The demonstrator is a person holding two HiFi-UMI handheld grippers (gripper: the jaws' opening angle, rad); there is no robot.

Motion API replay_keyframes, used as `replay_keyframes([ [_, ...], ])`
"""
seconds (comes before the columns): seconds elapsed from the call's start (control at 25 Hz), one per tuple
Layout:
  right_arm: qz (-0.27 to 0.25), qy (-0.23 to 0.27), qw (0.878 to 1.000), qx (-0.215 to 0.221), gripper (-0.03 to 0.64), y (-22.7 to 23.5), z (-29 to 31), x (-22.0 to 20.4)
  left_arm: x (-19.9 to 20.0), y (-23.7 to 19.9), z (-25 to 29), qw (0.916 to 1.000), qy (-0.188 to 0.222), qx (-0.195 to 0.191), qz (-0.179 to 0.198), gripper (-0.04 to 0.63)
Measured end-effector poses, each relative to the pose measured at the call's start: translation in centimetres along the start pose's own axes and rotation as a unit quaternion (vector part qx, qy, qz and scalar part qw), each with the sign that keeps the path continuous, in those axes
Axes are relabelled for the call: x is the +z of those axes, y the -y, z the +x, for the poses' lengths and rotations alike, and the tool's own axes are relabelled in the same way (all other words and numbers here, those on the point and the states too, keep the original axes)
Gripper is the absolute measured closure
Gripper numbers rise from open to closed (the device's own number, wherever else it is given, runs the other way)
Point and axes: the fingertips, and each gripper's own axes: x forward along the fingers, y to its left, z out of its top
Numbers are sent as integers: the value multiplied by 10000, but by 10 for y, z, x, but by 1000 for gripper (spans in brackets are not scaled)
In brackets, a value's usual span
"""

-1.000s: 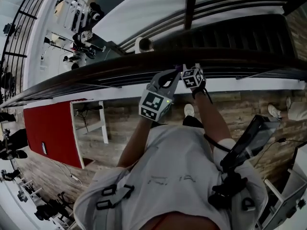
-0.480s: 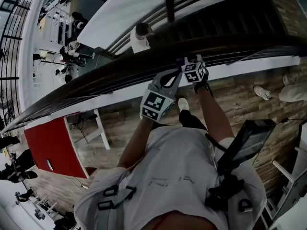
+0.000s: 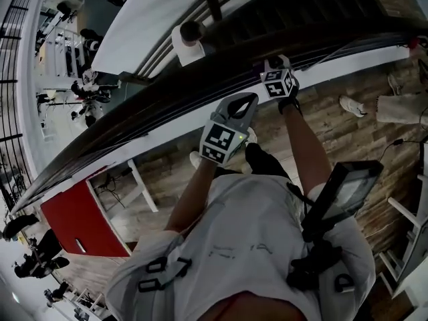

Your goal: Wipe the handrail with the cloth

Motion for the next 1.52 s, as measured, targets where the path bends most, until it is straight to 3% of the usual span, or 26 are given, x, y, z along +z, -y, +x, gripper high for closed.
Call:
replay_keyframes([
  [0.56,322,4,9968,-738,565,99,-5,-24,-4,21,62,9982,-220,-565,41,594],
  [1.16,1062,-208,9774,-1816,566,250,-15,-71,-22,39,128,9950,-400,-910,-109,594],
  [1.36,1047,-287,9735,-2012,569,281,-14,-92,-44,39,142,9938,-472,-998,-88,594],
  [1.52,1041,-372,9715,-2097,570,310,-12,-92,-38,42,154,9936,-506,-1012,-44,594],
])
